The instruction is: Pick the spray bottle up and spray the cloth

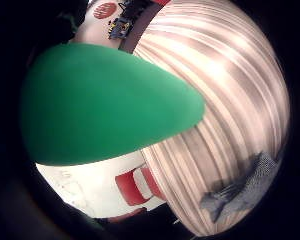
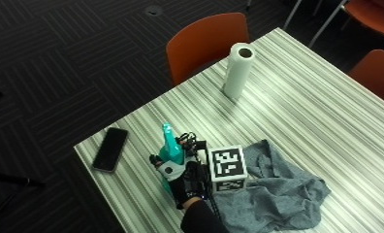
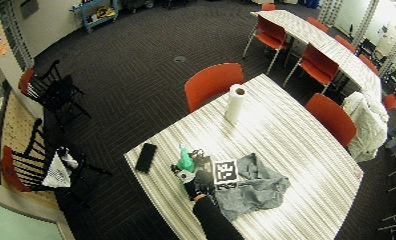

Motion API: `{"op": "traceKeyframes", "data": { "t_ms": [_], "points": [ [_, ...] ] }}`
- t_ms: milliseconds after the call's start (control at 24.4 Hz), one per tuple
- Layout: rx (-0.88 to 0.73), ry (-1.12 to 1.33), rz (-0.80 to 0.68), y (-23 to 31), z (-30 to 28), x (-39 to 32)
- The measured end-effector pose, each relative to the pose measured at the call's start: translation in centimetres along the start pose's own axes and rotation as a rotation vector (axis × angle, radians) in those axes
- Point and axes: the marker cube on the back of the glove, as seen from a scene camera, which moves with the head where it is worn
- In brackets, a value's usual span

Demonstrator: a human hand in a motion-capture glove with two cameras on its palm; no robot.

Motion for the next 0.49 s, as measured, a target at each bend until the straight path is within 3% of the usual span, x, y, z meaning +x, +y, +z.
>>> {"op": "traceKeyframes", "data": {
  "t_ms": [492],
  "points": [
    [-0.034, 0.014, 0.016, 0.93, 0.77, 0.85]
  ]
}}
